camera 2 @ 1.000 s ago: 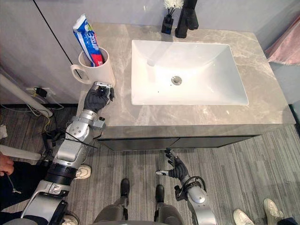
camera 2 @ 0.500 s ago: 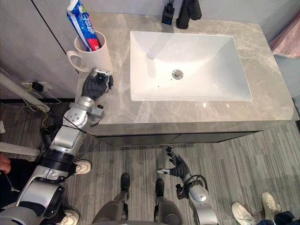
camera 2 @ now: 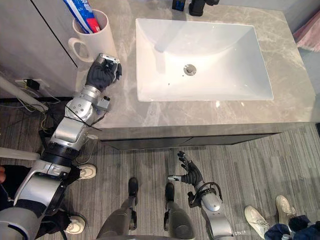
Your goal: Organize washtable
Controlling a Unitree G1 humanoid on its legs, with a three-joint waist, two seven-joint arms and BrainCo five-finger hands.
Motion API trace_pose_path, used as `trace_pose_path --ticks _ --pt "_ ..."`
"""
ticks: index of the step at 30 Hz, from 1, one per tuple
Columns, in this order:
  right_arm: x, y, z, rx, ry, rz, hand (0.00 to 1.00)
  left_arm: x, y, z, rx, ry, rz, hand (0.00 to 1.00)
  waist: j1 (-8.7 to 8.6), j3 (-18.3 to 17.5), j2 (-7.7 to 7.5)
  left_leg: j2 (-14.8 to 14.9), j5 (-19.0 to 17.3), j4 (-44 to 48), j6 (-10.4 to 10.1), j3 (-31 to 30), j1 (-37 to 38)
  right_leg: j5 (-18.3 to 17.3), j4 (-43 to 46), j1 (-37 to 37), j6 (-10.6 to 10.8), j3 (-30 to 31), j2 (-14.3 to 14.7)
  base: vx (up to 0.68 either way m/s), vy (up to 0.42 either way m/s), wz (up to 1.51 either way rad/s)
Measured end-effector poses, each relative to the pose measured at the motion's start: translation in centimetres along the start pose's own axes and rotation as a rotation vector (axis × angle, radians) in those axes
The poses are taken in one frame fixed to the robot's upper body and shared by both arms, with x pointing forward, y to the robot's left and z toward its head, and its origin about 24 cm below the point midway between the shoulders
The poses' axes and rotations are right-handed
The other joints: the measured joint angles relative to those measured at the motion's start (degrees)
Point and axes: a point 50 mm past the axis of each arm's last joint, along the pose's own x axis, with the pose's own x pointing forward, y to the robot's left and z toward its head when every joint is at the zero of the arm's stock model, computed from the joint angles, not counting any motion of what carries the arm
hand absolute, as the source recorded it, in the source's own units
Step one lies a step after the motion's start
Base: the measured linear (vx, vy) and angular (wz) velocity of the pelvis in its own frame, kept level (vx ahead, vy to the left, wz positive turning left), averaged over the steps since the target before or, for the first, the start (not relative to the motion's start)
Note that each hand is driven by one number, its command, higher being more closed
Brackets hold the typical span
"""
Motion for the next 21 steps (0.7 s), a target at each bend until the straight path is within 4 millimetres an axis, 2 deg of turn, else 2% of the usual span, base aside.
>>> trace_pose_path --ticks 8,13,17,21 --pt "-0.1 -0.2 0.2 0.0 -0.009 -0.02 0.0 2.6 2.5 2.3 0.074 -0.034 0.039 1.0 -1.13 1.5 -0.13 -0.1 0.4 0.0 0.4 1.6 -1.8 1.3 -0.7 -1.9 0.3 1.5 -0.1 0.01 0.02 -0.1" --pt "-0.4 -0.1 0.0 0.003 -0.005 -0.02 0.0 3.1 3.6 2.8 0.083 -0.031 0.068 1.0 -2.28 1.8 -0.28 -0.2 0.5 0.1 0.4 1.8 -1.8 1.3 -0.7 -1.9 0.3 1.7 -0.2 0.04 0.026 -0.03" --pt "-0.8 0.1 -0.6 0.009 0.016 -0.015 0.0 2.7 3.5 2.1 0.075 -0.014 0.064 1.0 -2.24 2.0 -0.24 -0.2 0.5 0.1 0.4 1.7 -0.7 1.3 -0.9 -0.7 0.3 1.6 -0.3 0.04 0.014 0.0" --pt "-0.7 0.2 -0.4 0.007 0.01 -0.009 0.0 0.3 1.2 0.7 0.025 -0.011 -0.004 1.0 -1.97 1.9 -0.05 -0.3 0.4 0.1 0.4 0.4 0.8 1.3 -1.3 1.2 0.3 1.1 -0.3 0.0 0.007 0.07"
